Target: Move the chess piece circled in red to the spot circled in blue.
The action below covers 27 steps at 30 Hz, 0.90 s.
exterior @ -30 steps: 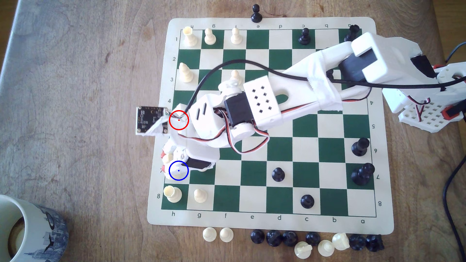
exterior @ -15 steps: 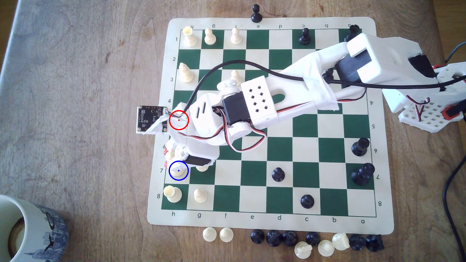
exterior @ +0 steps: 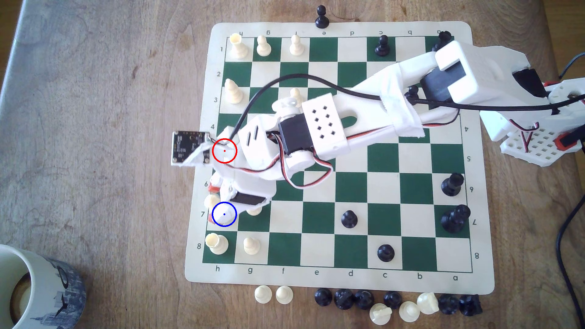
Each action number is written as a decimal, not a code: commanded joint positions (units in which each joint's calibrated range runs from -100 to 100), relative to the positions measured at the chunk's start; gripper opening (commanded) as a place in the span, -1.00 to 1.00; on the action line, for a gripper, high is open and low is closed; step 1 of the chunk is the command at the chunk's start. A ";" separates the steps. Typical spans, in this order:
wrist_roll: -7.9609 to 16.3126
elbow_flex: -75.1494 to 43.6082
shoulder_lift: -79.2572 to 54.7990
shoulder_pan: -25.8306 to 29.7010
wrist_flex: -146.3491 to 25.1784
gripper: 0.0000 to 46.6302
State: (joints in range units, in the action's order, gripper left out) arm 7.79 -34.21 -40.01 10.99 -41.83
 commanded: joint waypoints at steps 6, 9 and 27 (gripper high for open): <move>1.07 -2.69 17.51 0.31 -3.87 -0.27; 2.25 2.84 23.37 1.17 -4.52 -0.23; -0.39 95.22 72.27 -1.02 55.35 -0.34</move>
State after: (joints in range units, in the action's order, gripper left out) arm 8.57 47.22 19.90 14.97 -16.89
